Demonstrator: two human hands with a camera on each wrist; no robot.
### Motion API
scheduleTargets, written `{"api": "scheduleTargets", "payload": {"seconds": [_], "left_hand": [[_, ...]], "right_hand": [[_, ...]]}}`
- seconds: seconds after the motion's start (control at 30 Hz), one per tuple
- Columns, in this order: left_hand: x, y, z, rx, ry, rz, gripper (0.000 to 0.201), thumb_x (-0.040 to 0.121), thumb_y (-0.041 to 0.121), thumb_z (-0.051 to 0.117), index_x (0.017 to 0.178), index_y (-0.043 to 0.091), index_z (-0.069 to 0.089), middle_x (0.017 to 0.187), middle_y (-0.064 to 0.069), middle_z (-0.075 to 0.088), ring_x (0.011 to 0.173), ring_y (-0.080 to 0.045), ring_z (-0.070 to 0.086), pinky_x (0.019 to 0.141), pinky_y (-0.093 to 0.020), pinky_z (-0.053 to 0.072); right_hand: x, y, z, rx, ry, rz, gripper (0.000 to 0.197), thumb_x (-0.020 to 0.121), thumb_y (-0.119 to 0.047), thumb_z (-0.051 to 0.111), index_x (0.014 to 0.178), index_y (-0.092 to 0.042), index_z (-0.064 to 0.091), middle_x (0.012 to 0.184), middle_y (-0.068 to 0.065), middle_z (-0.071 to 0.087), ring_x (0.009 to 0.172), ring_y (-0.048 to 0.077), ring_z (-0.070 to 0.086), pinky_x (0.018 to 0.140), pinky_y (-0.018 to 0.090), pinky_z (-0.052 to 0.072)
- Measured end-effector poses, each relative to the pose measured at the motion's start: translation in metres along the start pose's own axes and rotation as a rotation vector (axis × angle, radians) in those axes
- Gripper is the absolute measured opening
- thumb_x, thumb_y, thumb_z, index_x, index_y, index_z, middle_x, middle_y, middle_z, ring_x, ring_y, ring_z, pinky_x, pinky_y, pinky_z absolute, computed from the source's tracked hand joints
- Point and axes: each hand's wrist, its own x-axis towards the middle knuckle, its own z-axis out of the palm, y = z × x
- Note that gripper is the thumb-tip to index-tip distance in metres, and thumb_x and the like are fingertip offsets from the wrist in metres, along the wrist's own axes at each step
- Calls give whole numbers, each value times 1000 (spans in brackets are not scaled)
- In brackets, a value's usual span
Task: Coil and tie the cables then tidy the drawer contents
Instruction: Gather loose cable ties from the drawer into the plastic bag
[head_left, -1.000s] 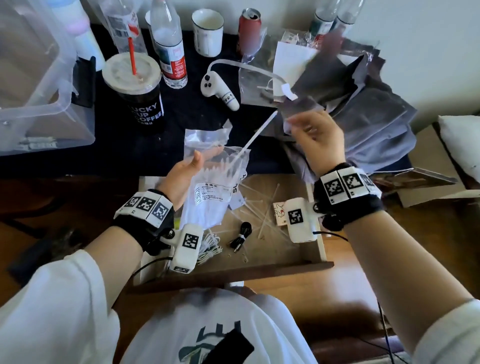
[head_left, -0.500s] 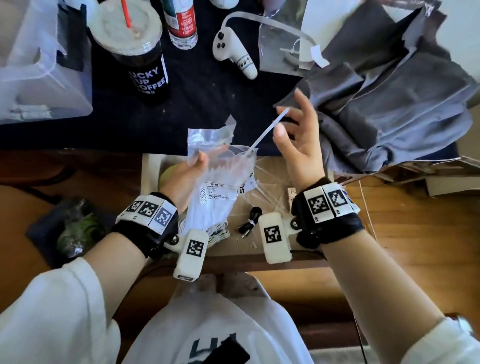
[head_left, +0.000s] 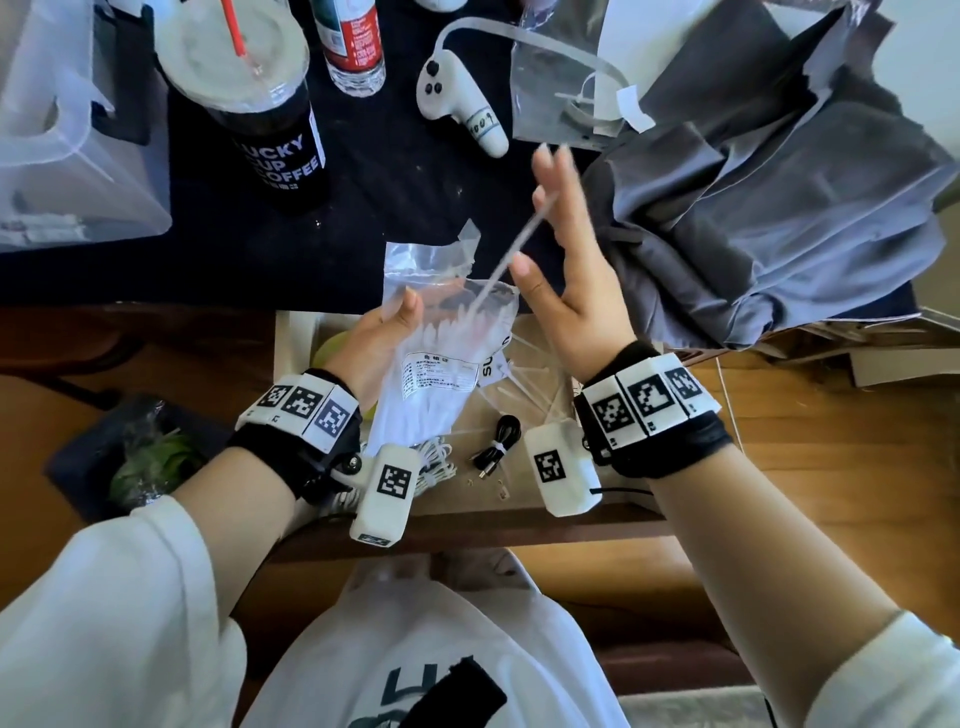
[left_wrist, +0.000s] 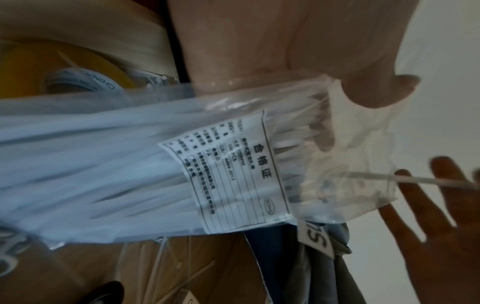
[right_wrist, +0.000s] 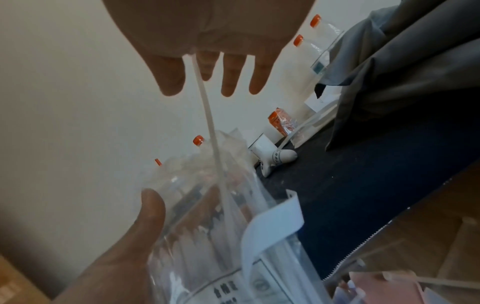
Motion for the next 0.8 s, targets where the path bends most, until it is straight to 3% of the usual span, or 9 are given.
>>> {"api": "scheduleTargets", "payload": {"seconds": [0.13, 0.3, 0.4, 0.47, 0.5, 0.57, 0.63, 0.7, 0.8], "left_hand": [[-1, 10, 8, -72, -31, 25, 103, 62, 75, 64, 136, 7, 46, 134, -13, 55, 127, -25, 50, 110, -49, 33], [-3, 18, 10, -86, -40, 43, 102, 66, 72, 64, 138, 3, 42, 135, -19, 52, 128, -30, 48, 110, -48, 33], [-1, 2, -4, -60, -10, -18, 102, 66, 74, 63, 141, 9, 40, 140, -14, 49, 134, -30, 41, 113, -56, 23], [-4, -5, -11, -14, 27, -40, 94, 65, 81, 58, 138, 22, 47, 141, 1, 50, 134, -22, 41, 113, -55, 23], [-7, -3, -10, 17, 50, -27, 85, 64, 83, 53, 132, 31, 54, 138, 11, 52, 133, -15, 42, 113, -51, 25], [-10, -5, -10, 55, 87, 12, 74, 64, 85, 48, 120, 38, 61, 131, 19, 55, 130, -6, 45, 114, -45, 27], [-11, -14, -14, 48, 142, 41, 73, 62, 86, 47, 116, 40, 63, 131, 18, 55, 128, -4, 46, 113, -41, 30], [-10, -23, -17, 19, 176, 54, 76, 60, 86, 49, 116, 38, 63, 131, 16, 56, 127, -6, 48, 112, -40, 33], [-4, -31, -21, 4, 229, 66, 83, 60, 86, 47, 121, 31, 61, 128, 12, 60, 124, -10, 52, 108, -40, 37]], "right_hand": [[-5, 16, 3, -305, -176, -106, 49, 95, -32, 47, 137, -5, 44, 150, 18, 30, 137, 28, 35, 106, 49, 37], [-5, 17, 1, -359, -132, -88, 41, 94, -38, 43, 129, -19, 56, 150, 10, 33, 136, 29, 36, 103, 56, 35], [-9, 18, 1, -289, -115, -38, 41, 93, -38, 46, 128, -20, 56, 145, 0, 39, 134, 22, 39, 108, 39, 34], [-17, 28, -1, -115, 4, 176, 35, 91, -30, 52, 124, -18, 57, 131, -5, 50, 118, 12, 50, 99, 19, 39], [-24, 36, -2, -44, 72, 328, 26, 91, -26, 54, 116, -20, 59, 120, -3, 56, 107, 10, 54, 92, 18, 42], [-42, 67, 2, -22, 95, 698, 10, 90, -20, 57, 99, -22, 61, 99, 0, 62, 90, 13, 56, 86, 29, 47], [-67, 106, 12, -46, -9, 1047, 16, 85, -15, 59, 100, -15, 62, 83, 0, 60, 81, 20, 57, 83, 38, 48], [-85, 135, 24, -97, -115, 1264, 37, 80, -18, 62, 116, -10, 60, 81, 6, 60, 84, 27, 60, 86, 40, 50], [-92, 148, 41, -303, -278, 1335, 36, 87, -12, 56, 120, 2, 54, 99, 19, 63, 95, 34, 61, 84, 38, 49]]}}
